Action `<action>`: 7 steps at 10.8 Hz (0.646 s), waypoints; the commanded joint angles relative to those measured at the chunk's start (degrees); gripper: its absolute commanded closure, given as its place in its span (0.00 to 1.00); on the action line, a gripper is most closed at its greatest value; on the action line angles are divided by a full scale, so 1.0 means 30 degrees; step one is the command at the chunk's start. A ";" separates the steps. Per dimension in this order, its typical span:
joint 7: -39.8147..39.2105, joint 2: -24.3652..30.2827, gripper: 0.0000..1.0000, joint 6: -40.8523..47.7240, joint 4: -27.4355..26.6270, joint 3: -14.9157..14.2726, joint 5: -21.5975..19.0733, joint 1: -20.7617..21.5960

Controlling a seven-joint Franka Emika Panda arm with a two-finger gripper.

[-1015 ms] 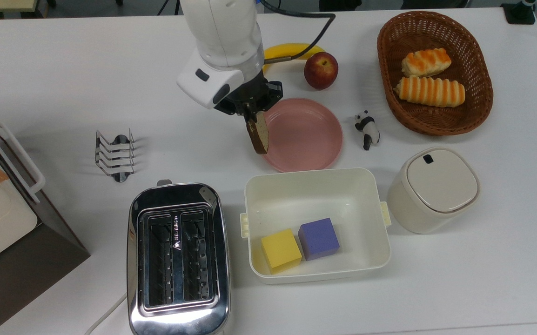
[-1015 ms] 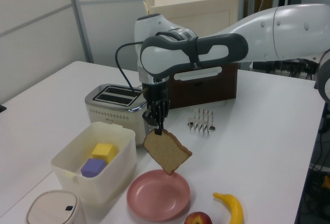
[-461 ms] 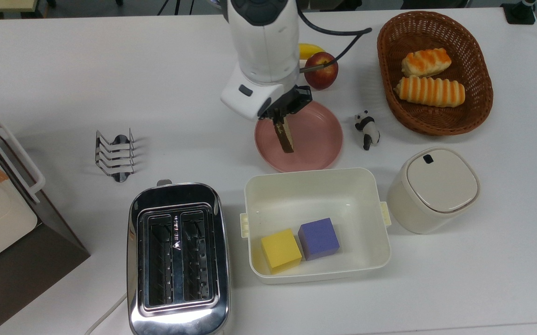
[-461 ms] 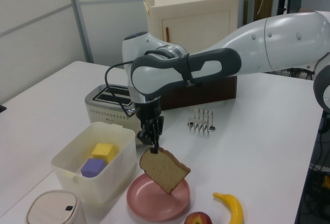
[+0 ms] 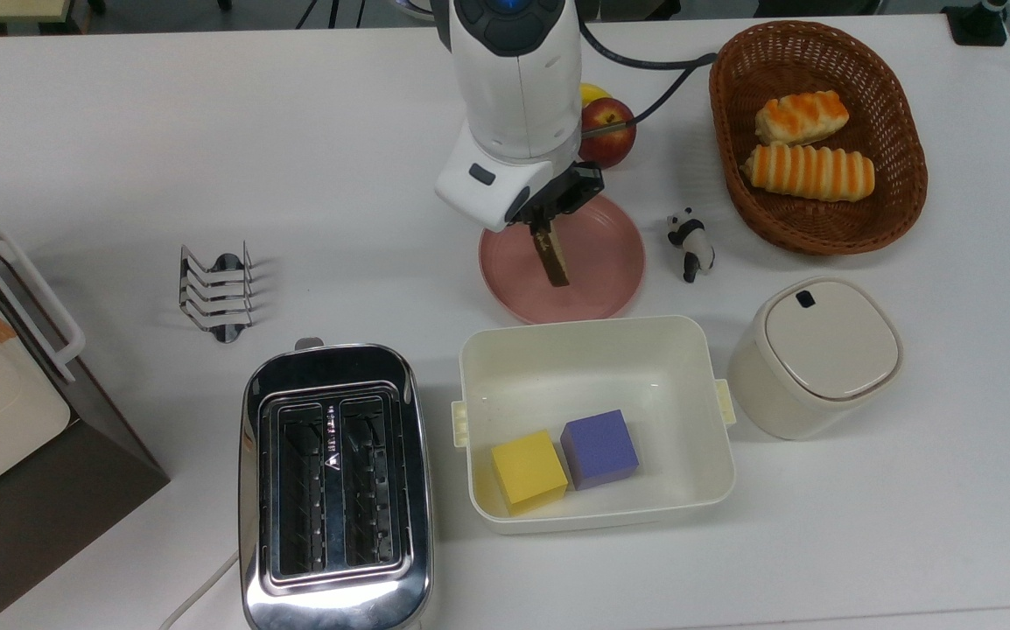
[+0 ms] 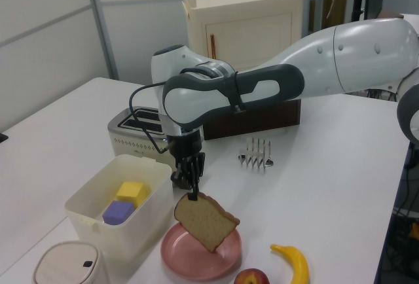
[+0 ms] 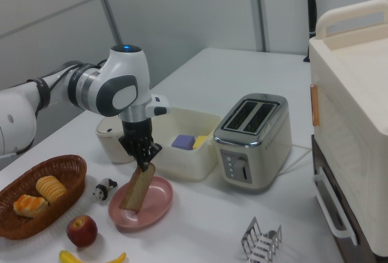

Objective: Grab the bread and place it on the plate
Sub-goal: 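Lower the bread slice down onto the pink plate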

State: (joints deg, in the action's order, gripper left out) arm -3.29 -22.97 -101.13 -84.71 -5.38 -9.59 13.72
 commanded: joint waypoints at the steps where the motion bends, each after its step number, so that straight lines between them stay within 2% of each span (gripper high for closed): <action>1: -0.0310 0.0215 1.00 0.0164 -0.0122 0.0384 -0.0669 0.0143; 7: -0.0310 0.0068 1.00 0.0076 -0.0093 0.1001 -0.1489 0.0172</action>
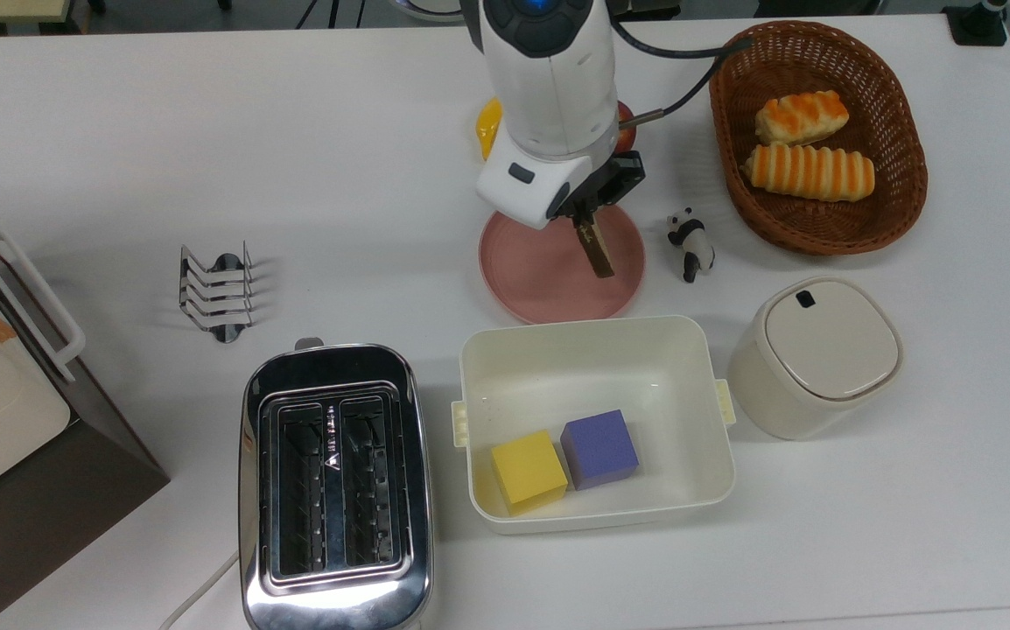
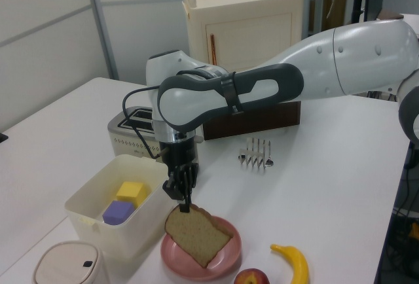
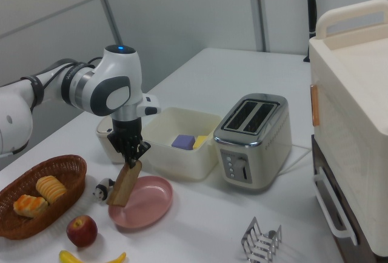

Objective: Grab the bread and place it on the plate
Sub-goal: 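Lower the bread slice down onto the pink plate, then open the gripper to release the bread and raise it off the plate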

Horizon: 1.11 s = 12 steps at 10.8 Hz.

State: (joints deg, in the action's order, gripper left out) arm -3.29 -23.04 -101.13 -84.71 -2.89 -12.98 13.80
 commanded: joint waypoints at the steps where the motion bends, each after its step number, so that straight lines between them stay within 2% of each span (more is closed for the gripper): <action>1: -0.0337 -0.0083 0.99 0.0076 -0.0094 0.0172 -0.0333 0.0174; 2: -0.0337 -0.0288 0.82 0.0047 -0.0094 0.0172 -0.0246 0.0174; 3: -0.0337 -0.0580 0.54 0.0076 -0.0065 0.0172 -0.0042 0.0145; 4: -0.0337 -0.0728 0.35 0.0076 0.0167 0.0172 0.0192 0.0087; 5: -0.0337 -0.0730 0.09 0.0076 0.0169 0.0143 0.0891 0.0086; 6: -0.0337 -0.0701 0.00 0.0105 0.0169 0.0143 0.1304 -0.0001; 10: -0.1095 -0.0467 0.00 0.0163 0.1017 -0.0120 0.1425 -0.1317; 12: -0.1216 -0.0058 0.00 0.0222 0.1427 -0.0121 0.2298 -0.1932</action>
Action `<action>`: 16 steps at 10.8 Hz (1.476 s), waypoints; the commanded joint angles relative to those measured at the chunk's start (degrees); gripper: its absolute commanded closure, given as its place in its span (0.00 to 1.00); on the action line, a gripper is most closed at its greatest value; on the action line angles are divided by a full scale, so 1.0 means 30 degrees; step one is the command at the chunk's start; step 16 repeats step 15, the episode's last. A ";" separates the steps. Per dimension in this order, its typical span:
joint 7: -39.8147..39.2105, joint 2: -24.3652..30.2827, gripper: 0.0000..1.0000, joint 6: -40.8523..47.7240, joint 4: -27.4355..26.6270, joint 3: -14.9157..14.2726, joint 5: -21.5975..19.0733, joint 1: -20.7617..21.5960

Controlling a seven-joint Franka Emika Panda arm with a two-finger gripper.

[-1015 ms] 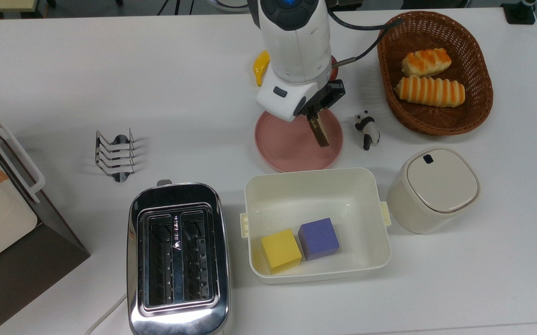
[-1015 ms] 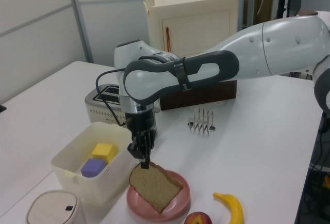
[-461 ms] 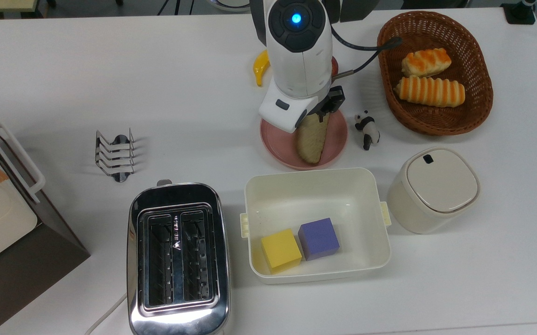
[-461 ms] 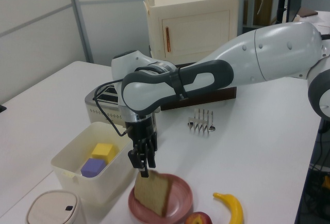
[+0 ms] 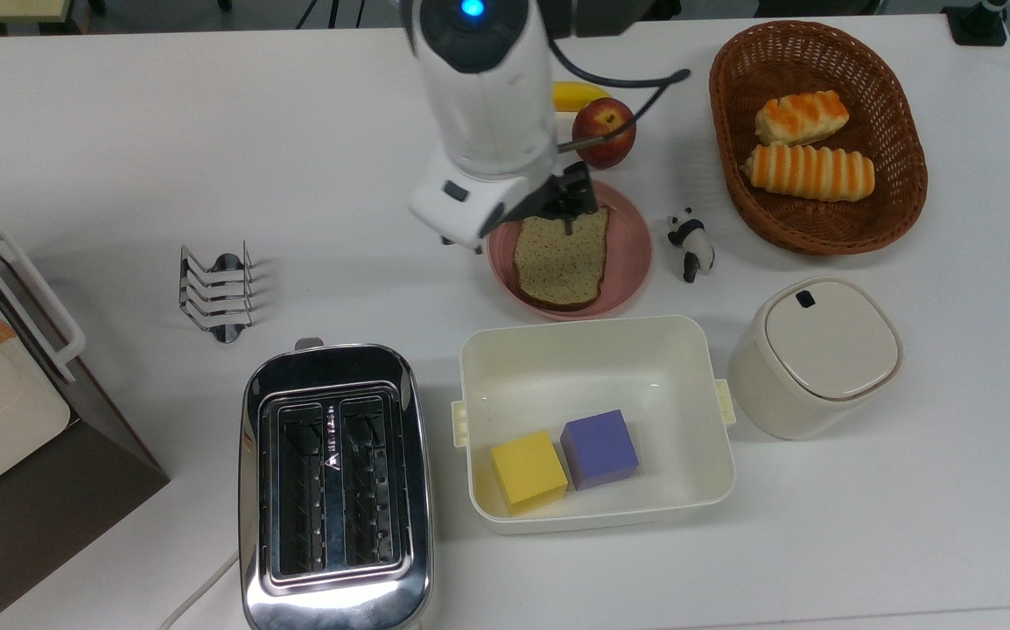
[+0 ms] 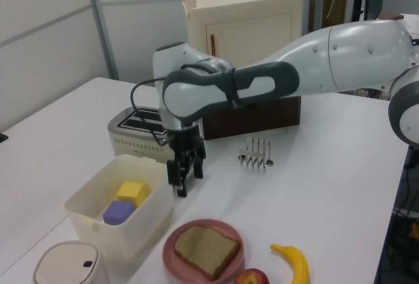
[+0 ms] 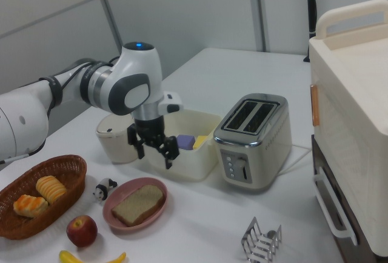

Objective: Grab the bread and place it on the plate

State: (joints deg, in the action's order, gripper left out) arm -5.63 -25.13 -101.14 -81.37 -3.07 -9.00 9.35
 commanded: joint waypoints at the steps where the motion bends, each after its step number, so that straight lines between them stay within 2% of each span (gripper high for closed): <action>1: -0.0438 0.1047 0.00 0.0227 0.0318 -0.0062 0.1675 -0.0684; 3: -0.0380 0.1460 0.00 0.0227 0.0318 -0.0062 0.3112 -0.1240; 7: -0.0409 0.2281 0.00 0.0285 0.0318 -0.0003 0.3323 -0.3434; 10: -0.0351 0.2983 0.00 0.0314 0.0318 -0.0062 0.3323 -0.3907; 16: -0.0321 0.3190 0.00 0.0315 0.0259 -0.0267 0.3937 -0.3880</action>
